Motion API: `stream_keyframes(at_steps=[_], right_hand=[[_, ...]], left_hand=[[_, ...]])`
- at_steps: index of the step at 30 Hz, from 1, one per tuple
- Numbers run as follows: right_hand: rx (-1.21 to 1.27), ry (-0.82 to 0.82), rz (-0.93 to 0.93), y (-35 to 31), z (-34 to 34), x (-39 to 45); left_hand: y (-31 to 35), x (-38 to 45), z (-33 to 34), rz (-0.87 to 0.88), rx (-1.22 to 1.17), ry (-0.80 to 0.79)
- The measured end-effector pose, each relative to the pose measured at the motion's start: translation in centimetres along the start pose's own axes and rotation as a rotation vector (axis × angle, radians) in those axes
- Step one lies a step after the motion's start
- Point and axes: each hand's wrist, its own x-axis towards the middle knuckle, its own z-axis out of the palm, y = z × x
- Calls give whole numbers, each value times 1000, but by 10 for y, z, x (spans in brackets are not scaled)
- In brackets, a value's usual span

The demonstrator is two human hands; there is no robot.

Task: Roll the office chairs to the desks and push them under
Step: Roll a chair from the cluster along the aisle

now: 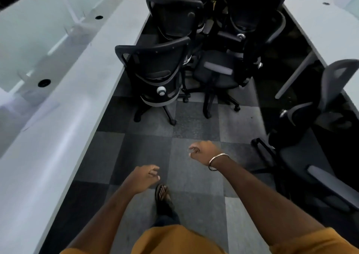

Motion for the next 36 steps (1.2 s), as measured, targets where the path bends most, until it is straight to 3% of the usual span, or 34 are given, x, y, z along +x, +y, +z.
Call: stream_keyframes(at_steps=[8,11,17,28,30,33,36], right_hand=[[-80,-127,-7,-83,-55,151],[-31,-1,-61,-111,-73,188],[-165,378,-213,-129,-135,280],[-286,635,-401,-154,-280,469],[-316,564,-390,-149,-290,502],[-490,189,-334,-130,-294,540],[-589,148,-339,-121,-292,556]], left_hand=[[-20,105,-140,10,31,33],[-14,128,-186,8,23,75],[-4,183,-232,31,15,143],[53,287,-294,12,17,228],[62,304,-305,17,-2,240],[72,330,-320,-6,-45,255],[79,351,-337,-37,-39,241]])
